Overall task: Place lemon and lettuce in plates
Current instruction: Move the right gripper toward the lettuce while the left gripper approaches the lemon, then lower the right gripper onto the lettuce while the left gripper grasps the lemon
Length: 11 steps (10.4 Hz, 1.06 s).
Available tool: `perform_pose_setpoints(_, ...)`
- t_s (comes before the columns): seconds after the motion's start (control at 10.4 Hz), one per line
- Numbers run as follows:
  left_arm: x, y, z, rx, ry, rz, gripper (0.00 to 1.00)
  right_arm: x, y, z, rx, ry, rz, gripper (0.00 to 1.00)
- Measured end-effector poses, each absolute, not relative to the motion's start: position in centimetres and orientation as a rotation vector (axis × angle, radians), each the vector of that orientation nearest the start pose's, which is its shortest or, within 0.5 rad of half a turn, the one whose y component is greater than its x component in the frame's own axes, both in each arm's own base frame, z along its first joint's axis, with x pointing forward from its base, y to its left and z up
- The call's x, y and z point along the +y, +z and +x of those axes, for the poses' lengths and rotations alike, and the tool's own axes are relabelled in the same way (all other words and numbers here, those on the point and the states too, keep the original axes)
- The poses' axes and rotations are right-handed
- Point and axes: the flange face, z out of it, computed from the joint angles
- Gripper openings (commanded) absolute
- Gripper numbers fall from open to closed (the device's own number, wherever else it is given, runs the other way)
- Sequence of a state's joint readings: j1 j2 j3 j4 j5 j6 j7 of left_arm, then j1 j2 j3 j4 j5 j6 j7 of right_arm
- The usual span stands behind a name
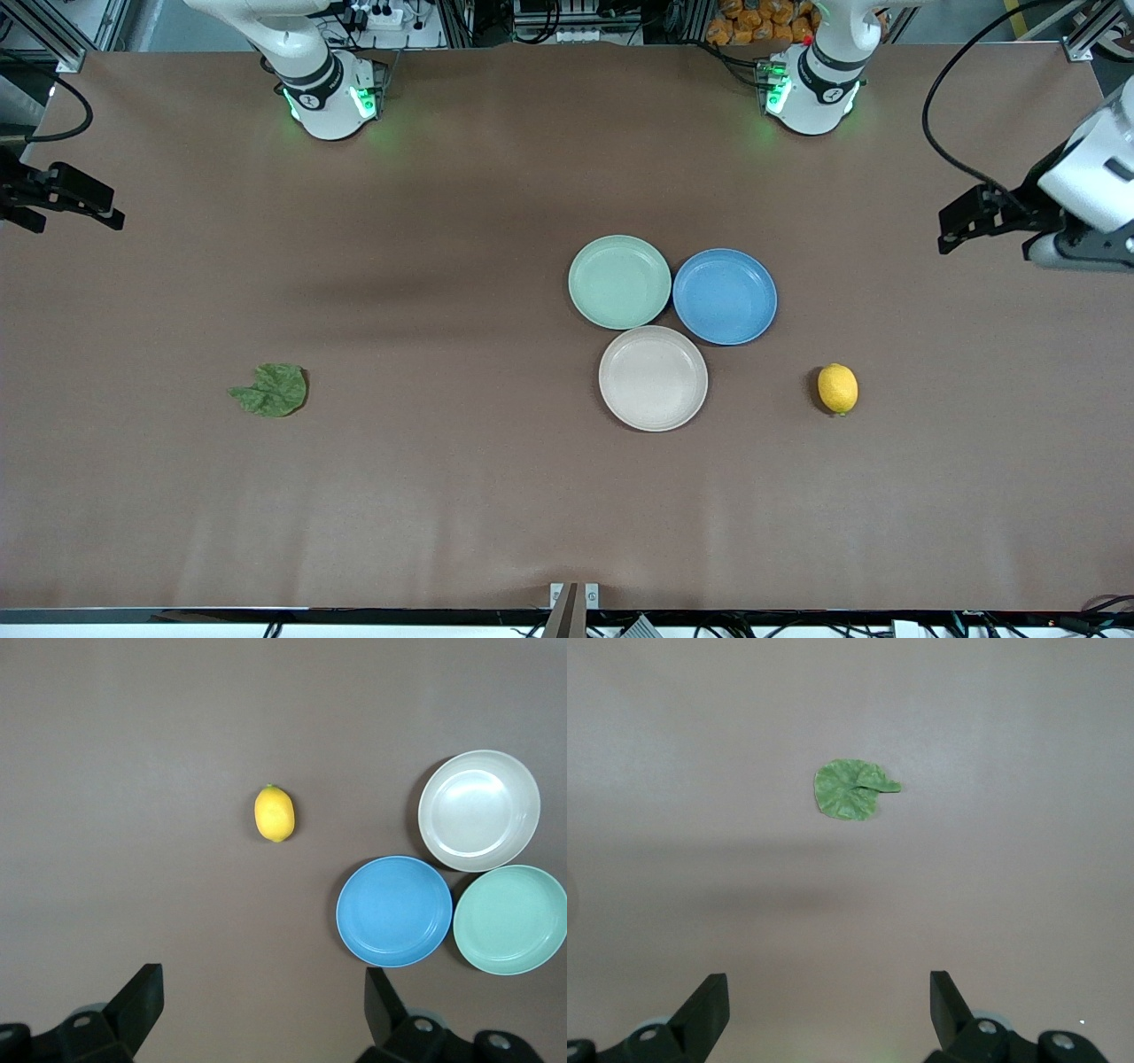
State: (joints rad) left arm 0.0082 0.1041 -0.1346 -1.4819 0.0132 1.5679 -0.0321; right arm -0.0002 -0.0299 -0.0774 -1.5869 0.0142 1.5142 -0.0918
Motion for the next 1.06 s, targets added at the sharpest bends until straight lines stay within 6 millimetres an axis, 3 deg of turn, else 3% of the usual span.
perform_pose_setpoints(0.19, -6.9, 55.6, 60.7, 0.143, 0.132, -3.142, 1.00, -4.6, 61.5, 53.8, -0.005, 0.095, -3.119, 1.00)
perform_pose_setpoints(0.39, -6.9, 51.8, 62.4, 0.143, 0.209, -3.143, 1.00, -5.5, 57.7, 54.4, 0.018, 0.098, -3.119, 1.00)
perform_pose_setpoints(0.58, -7.6, 49.7, 62.9, 0.161, 0.260, -3.136, 1.00, -5.8, 51.8, 55.3, 0.029, 0.115, -3.120, 1.00)
perform_pose_setpoints(0.77, -8.1, 47.9, 63.3, 0.174, 0.304, -3.127, 1.00, -6.0, 44.2, 57.2, 0.034, 0.132, -3.128, 1.00)
perform_pose_setpoints(1.06, -8.1, 42.5, 64.8, 0.169, 0.344, -3.128, 1.00, -6.7, 32.5, 60.2, 0.045, 0.140, -3.146, 1.00)
